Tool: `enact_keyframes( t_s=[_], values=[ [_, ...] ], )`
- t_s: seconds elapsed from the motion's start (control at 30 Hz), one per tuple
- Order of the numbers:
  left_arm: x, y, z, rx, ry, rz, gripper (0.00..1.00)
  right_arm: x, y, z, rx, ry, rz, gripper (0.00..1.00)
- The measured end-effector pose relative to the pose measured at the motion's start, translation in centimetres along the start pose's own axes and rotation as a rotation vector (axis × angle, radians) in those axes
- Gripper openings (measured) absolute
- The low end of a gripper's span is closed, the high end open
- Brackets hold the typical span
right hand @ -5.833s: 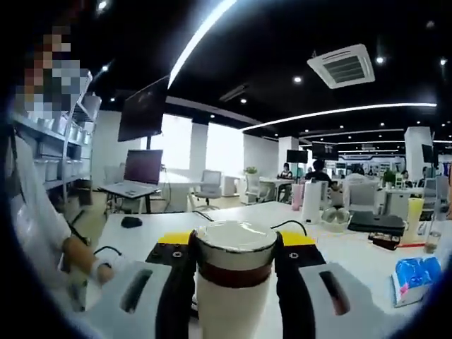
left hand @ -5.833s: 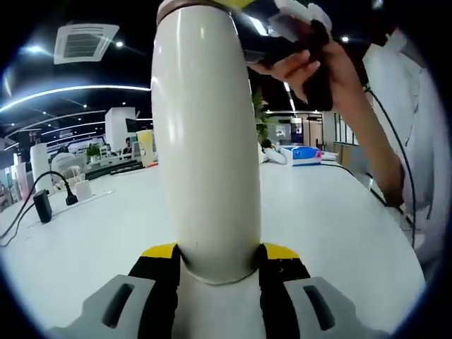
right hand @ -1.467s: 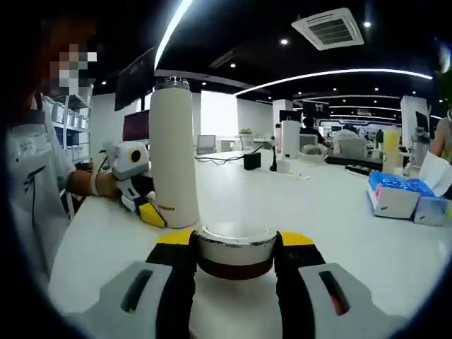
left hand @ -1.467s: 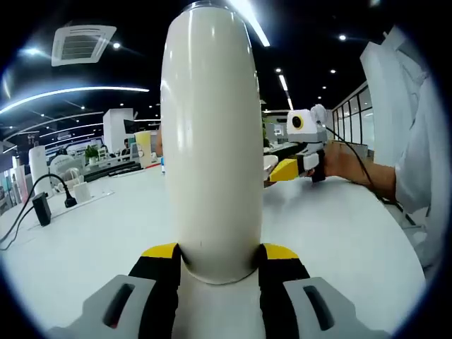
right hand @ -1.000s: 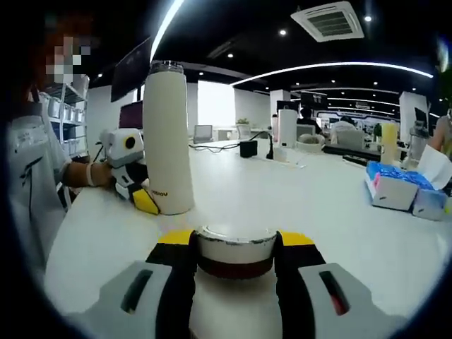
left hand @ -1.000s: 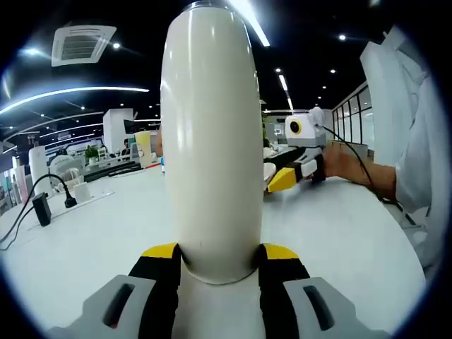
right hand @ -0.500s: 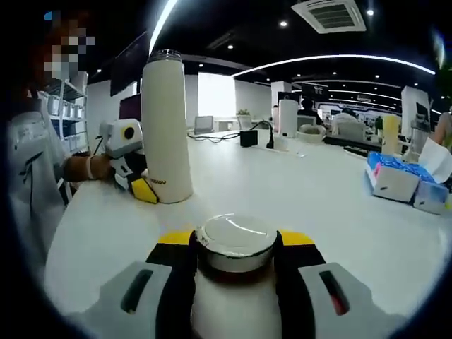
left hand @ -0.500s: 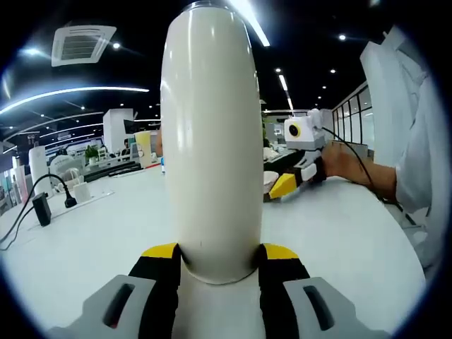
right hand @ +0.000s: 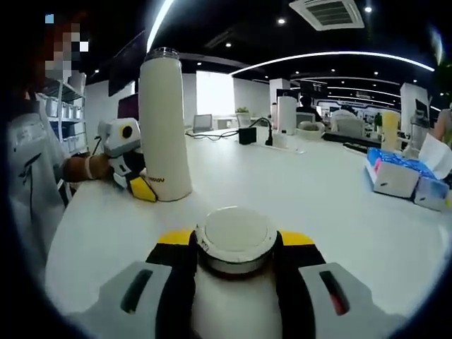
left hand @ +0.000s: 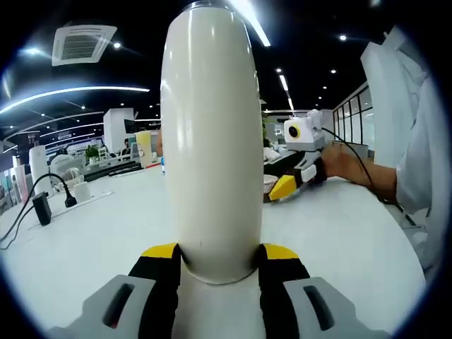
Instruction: Grasp the water cup twist off the cup lid place the cup lid on the table
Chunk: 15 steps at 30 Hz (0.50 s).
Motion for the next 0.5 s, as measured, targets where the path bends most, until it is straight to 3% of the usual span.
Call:
enact_keyframes(
  t_s=[0.23, 0.5],
  values=[
    [-0.05, 0.03, 0.02, -0.002, 0.0, -0.001, 0.45, -0.03, -0.07, -0.03, -0.006, 0.0, 0.005, 0.46],
    [-0.06, 0.09, 0.01, -0.018, 0.002, -0.001, 0.46, -0.18, -0.17, 0.0, 0.0, -0.003, 0.014, 0.56]
  ],
)
Point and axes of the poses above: the point that each gripper's makers call its tool centre point, and the gripper's own axes: x roughly backward along the fingers, z roughly to its left, y roughly out of its top, the point moved 8 cm from there along x, roughly backward along the fingers, and after that the axes turned 10 degrees about -x, right-handed, at the moved point
